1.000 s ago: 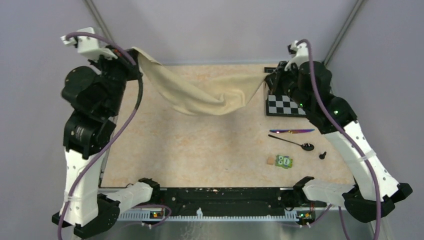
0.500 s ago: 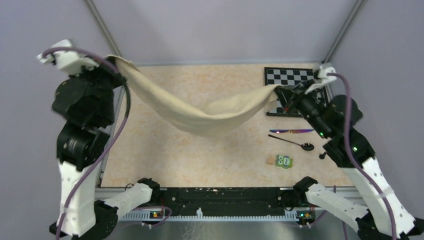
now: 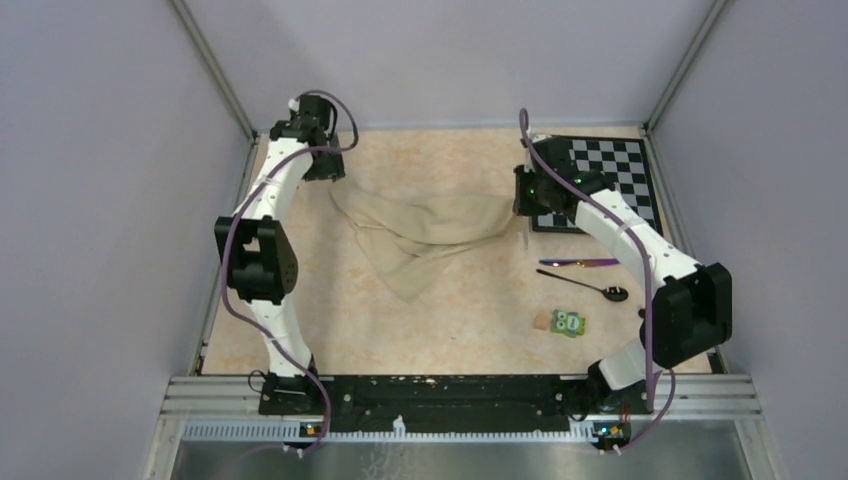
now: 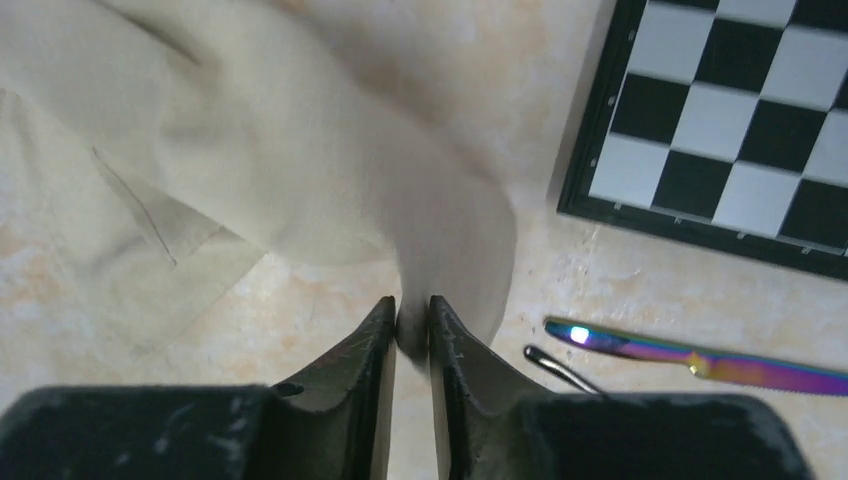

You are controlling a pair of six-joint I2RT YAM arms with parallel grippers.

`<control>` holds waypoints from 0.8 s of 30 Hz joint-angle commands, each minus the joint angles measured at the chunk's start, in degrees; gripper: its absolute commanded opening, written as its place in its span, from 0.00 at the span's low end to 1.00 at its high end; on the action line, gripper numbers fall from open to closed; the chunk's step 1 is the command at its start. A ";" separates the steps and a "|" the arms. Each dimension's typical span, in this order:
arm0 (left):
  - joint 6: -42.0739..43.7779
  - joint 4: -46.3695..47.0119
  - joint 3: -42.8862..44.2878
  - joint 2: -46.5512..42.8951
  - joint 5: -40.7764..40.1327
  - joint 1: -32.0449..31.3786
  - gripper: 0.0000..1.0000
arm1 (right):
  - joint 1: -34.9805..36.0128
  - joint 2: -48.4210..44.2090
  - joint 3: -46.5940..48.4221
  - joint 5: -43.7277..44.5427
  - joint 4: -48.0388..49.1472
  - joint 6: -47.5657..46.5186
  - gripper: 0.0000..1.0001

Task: Fold the napkin into a case and place the utensils inside
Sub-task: Place the crumpled napkin at the center of the board, then pick up the crumpled napkin from the center of the board.

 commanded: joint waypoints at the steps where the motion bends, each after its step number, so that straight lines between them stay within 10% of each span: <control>1: -1.67 5.33 -13.18 -17.31 9.82 0.02 0.93 | -0.06 -4.82 -6.58 -5.10 1.42 -0.63 0.23; 8: -9.19 29.15 -50.07 -37.81 48.43 -0.18 0.99 | -0.02 -9.53 -19.87 -12.68 7.47 1.45 0.35; 10: -11.15 28.64 -55.25 -40.03 51.46 -0.89 0.99 | -0.03 -10.45 -21.88 -12.26 8.00 2.12 0.57; 12: -12.89 28.84 -60.41 -43.14 50.24 -3.82 0.99 | -0.05 -11.09 -23.01 -11.63 8.06 2.04 0.69; 24: -23.12 31.49 -72.63 -52.12 31.99 -20.28 0.69 | -0.06 -12.85 -28.50 -12.85 14.90 4.41 0.67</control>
